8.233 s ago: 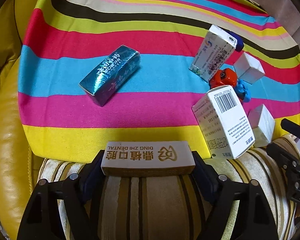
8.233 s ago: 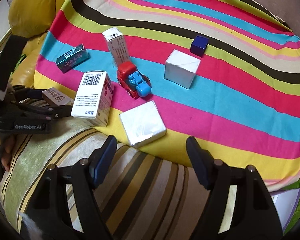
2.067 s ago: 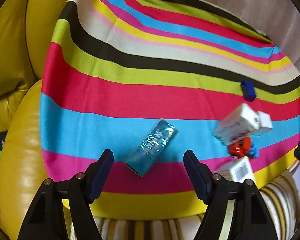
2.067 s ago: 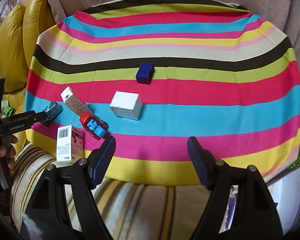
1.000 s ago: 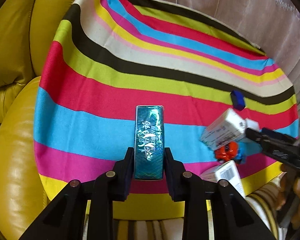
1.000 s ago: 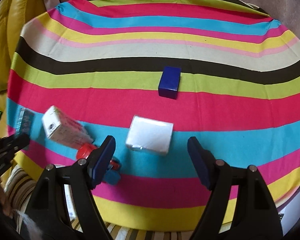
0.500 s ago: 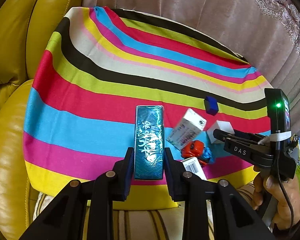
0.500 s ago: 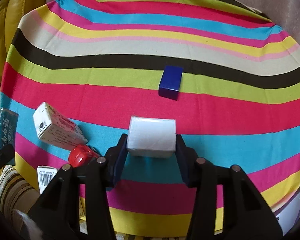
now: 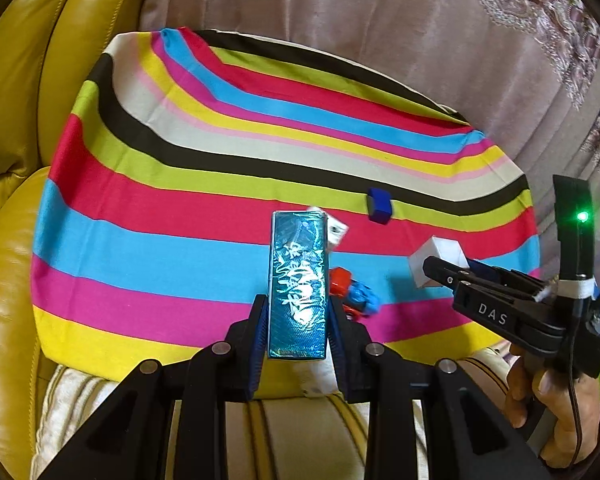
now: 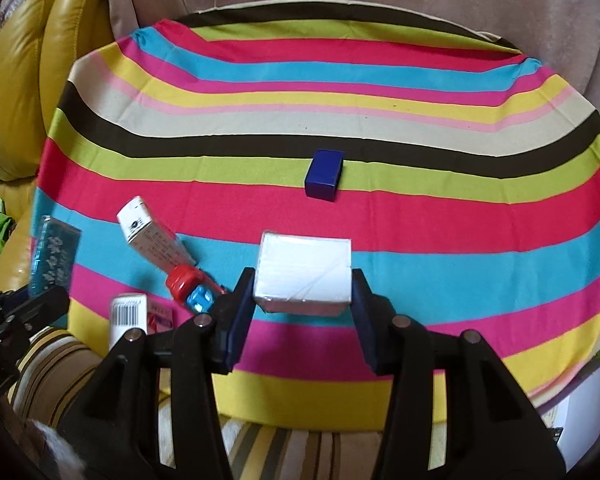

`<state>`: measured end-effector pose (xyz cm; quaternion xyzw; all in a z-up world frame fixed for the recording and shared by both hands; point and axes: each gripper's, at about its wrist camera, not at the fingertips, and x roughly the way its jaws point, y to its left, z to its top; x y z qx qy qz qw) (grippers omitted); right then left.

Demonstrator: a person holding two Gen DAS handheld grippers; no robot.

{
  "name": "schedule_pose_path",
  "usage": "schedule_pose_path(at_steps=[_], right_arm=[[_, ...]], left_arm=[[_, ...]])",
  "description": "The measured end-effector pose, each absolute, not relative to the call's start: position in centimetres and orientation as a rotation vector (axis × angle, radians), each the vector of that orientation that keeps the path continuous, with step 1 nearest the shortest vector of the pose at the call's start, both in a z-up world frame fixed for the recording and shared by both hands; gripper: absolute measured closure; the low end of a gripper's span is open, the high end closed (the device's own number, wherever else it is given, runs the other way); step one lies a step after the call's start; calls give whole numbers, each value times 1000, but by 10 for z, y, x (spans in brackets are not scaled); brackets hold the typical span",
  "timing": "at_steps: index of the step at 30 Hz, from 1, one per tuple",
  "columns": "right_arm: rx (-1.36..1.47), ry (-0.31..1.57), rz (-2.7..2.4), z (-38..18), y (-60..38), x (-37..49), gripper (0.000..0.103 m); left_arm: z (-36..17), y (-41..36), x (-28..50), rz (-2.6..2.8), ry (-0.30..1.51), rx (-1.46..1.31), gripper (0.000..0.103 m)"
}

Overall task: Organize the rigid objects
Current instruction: 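Carry both boxes into the storage box and open both tools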

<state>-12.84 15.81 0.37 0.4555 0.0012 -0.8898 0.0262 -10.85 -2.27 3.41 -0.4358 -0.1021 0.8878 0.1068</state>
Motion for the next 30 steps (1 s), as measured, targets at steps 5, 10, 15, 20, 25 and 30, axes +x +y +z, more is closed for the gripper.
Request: schedule_pose_path(at_steps=[5,10,15,20,25,30], right_arm=[[1375,-12,-2777,14,170,-108,53],[1360,-53,-2806,22,187,-89,53],[1348,-50,-2850,29,202,-70,53],[1330,-74,-2892,36,221,-51,53],[1325,-96,-2925,41,237,-35,53],[1319,-125,-2957,46,254,-20,53]], left_arm=[[38,-5,-102,2588,-269,-1273,73],[43,12,-95,2567,-235,-1261,73],[47,32,-88,2538,-193,-1250,73],[49,56,-82,2498,-146,-1244,73],[50,77,-77,2455,-109,-1241,73],[51,98,-70,2415,-62,-1240,73]])
